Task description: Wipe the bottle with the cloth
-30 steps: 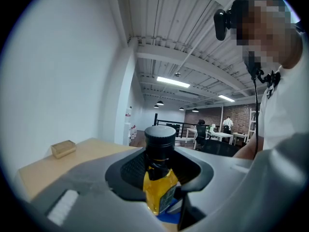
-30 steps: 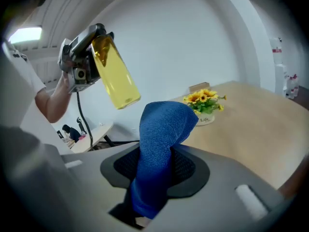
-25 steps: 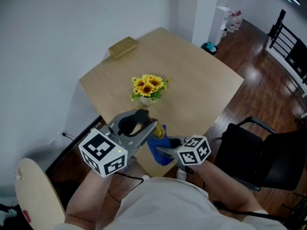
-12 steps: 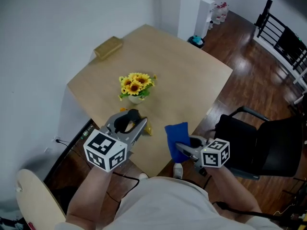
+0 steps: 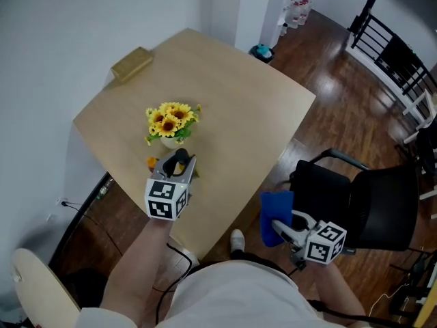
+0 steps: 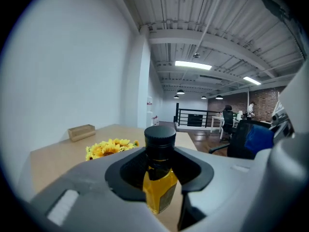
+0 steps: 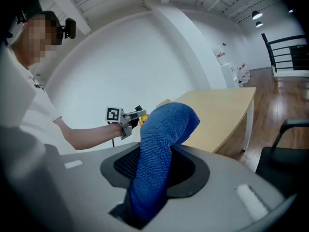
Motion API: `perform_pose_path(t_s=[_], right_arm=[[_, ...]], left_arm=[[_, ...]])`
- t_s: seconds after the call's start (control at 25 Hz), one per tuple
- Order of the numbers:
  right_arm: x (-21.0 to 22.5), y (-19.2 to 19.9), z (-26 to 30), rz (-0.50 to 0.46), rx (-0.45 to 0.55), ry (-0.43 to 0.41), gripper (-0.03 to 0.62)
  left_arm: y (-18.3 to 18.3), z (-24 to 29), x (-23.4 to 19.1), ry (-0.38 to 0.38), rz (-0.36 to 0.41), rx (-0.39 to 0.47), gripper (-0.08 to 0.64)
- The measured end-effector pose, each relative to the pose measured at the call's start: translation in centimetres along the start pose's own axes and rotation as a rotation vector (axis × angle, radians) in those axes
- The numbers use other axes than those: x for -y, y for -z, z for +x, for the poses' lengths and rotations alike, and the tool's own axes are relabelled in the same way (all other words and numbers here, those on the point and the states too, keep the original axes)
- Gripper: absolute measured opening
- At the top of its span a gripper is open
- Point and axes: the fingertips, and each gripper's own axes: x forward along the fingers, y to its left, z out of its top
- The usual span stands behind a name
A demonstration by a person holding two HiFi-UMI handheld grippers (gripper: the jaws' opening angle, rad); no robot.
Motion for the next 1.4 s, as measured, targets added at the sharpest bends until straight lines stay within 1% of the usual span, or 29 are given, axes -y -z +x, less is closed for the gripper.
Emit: perform_pose_path(t_s=[0.24, 0.36, 0.48, 0.64, 0.68, 0.72, 0.8, 0.88, 1.04, 1.16, 1.24, 1.32, 1.4], right_arm=[[0.7, 0.3, -2.4, -0.034, -0.043, 0.021, 0.153], [1.5, 0.5, -3.1, -0.040, -0.068, 0.013, 0.153], [2.5, 0.2, -3.1, -0.050, -0.082, -0.003, 0.152], [3.0, -0.5, -2.3, -0.082, -0.092, -0.049, 0.153], [3.1, -0.6, -1.9, -0.093, -0.093, -0.067, 0.153], [3.1, -0.8, -1.6, -0.103, -0.095, -0.086, 0.153], [3.0, -1.1, -1.0, -0.122, -0.097, -0.123, 0.153], [2.6, -1.4, -0.6, -0.141, -0.099, -0.158, 0.153], [1.5, -1.6, 0.1, -0.215, -0.102, -0.218, 0.152], [0.6, -0.7, 1.1, -0.261, -0.103, -0.255, 0.153], [-0.2, 0.2, 1.7, -0.264, -0.101, -0.276, 0.153], [-1.5, 1.1, 1.7, -0.251, -0.093, -0.285, 0.153], [-3.5, 2.1, 1.1, -0.235, -0.083, -0.288, 0.153]], left_arm=[[3.5, 4.9, -3.5, -0.118, -0.031, -0.014, 0.155], [4.6, 6.0, -4.4, -0.154, -0.049, -0.009, 0.155], [4.6, 6.4, -4.9, -0.176, -0.051, 0.016, 0.155], [4.5, 6.5, -4.7, -0.202, -0.031, 0.026, 0.161], [4.4, 6.4, -4.7, -0.215, -0.019, 0.023, 0.169], [4.3, 6.1, -4.6, -0.233, -0.004, 0.017, 0.199], [3.7, 5.0, -4.4, -0.274, 0.029, 0.005, 0.212], [2.8, 3.1, -3.5, -0.293, 0.044, 0.006, 0.216], [1.4, -2.3, 0.6, -0.260, 0.050, 0.015, 0.215], [1.9, -6.9, 4.1, -0.219, 0.030, -0.001, 0.195], [2.8, -9.7, 6.3, -0.192, -0.004, -0.013, 0.176], [4.3, -12.2, 8.4, -0.159, -0.044, -0.037, 0.176], [5.4, -14.9, 10.5, -0.118, -0.065, -0.059, 0.176]])
